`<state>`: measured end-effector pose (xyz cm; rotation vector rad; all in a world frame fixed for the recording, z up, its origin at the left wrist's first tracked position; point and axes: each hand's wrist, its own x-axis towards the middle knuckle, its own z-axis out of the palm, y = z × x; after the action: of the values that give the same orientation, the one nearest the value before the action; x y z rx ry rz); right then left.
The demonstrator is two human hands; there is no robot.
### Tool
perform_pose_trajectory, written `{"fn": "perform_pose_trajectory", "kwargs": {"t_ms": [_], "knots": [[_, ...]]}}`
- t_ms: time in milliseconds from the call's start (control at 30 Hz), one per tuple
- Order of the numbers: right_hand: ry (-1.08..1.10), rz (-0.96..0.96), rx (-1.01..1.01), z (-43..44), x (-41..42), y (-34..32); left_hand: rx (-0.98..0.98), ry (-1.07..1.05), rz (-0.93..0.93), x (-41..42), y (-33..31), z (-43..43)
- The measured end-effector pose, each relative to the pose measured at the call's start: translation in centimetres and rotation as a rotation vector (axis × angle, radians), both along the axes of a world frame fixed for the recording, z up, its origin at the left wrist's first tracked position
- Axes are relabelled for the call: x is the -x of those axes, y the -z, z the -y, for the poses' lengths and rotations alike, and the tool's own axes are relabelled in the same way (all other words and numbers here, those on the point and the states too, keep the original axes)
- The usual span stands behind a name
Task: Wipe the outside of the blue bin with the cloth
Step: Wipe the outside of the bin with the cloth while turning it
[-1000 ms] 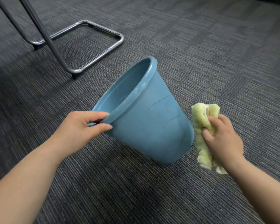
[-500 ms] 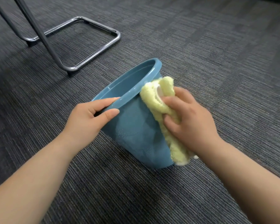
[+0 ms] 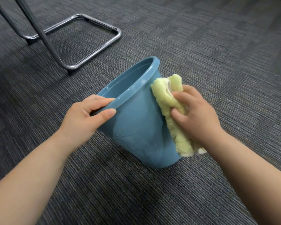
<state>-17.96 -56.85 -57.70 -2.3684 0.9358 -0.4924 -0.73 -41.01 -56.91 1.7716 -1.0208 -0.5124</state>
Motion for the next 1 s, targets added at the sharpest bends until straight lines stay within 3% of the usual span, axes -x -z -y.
{"fn": "perform_pose_trajectory", "kwargs": {"t_ms": [167, 400, 667, 867, 1000], "knots": [[-0.191, 0.019, 0.109, -2.0, 0.0, -0.2, 0.001, -0.025, -0.118, -0.7, 0.1, -0.5], [-0.001, -0.17, 0.003, -0.1, 1.0, 2.1, 0.022, -0.055, -0.192, -1.3, 0.7, -1.2], [-0.261, -0.049, 0.153, -3.3, 1.3, 1.1, 0.042, -0.093, -0.164, -1.2, 0.8, -0.4], [-0.004, -0.144, 0.063, -1.0, 1.6, 3.0, 0.04, -0.093, -0.189, -1.1, 0.8, -0.7], [-0.181, -0.101, 0.142, -3.1, 1.0, 2.3, 0.04, -0.167, -0.166, -1.3, 1.1, -0.8]]}}
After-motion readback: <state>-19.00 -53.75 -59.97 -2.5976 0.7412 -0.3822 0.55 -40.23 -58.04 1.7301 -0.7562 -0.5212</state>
